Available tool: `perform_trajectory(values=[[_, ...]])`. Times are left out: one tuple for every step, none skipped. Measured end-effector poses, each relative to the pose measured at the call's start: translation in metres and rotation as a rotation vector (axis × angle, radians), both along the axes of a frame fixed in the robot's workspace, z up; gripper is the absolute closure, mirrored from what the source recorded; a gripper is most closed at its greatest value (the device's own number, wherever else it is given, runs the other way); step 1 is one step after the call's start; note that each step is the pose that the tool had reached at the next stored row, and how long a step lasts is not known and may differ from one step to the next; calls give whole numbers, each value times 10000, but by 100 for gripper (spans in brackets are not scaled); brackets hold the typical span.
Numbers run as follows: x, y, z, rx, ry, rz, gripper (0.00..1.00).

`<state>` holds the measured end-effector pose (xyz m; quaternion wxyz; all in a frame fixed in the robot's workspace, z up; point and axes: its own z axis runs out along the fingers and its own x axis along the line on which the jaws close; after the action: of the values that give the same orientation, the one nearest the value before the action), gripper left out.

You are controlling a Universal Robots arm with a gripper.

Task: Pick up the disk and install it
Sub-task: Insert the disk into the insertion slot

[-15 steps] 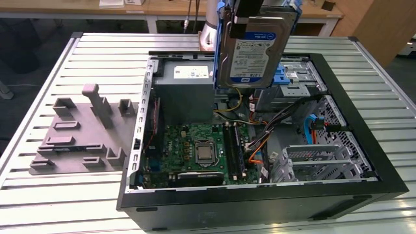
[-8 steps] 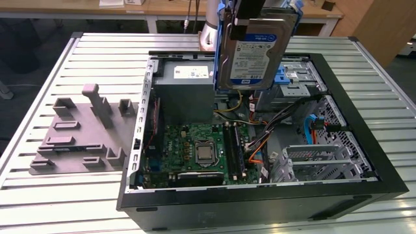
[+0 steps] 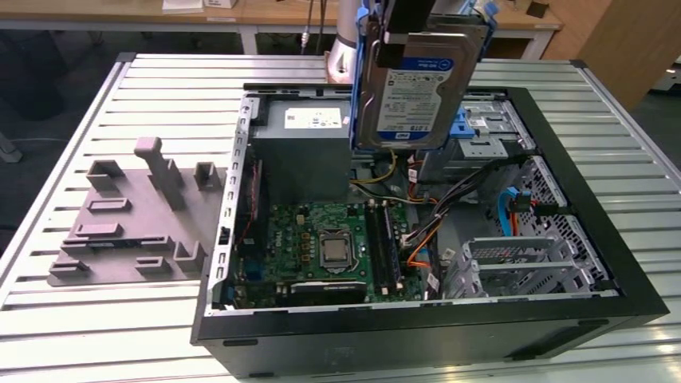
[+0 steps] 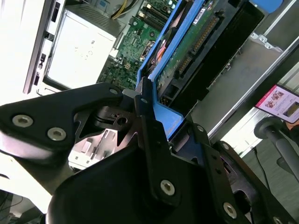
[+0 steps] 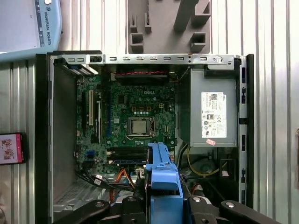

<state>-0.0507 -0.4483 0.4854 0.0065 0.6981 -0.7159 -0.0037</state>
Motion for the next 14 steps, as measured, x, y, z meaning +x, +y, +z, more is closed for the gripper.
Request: perform_trajectory(values=[[0,-9,0,0,0,-3,64],[0,-19,-1,0,0,-4,64],[0,-30,-1,0,0,-5,64],[0,-41,-1,1,0,-6,64],[0,-52,-2,1,-1,-7,64],[0,-62,-2,1,-1,-8,64],[0,-72,-2,0,-1,-9,64],[0,-83,-2,0,0,-9,64],[0,-93,-3,1,0,-9,64],[0,-102,-3,1,-1,-8,64],[-1,-106,-3,1,-1,-10,64],[-1,-105,-3,1,-1,-10,64],[-1,-105,-3,1,0,-10,64],[0,-106,-3,1,0,-9,64]])
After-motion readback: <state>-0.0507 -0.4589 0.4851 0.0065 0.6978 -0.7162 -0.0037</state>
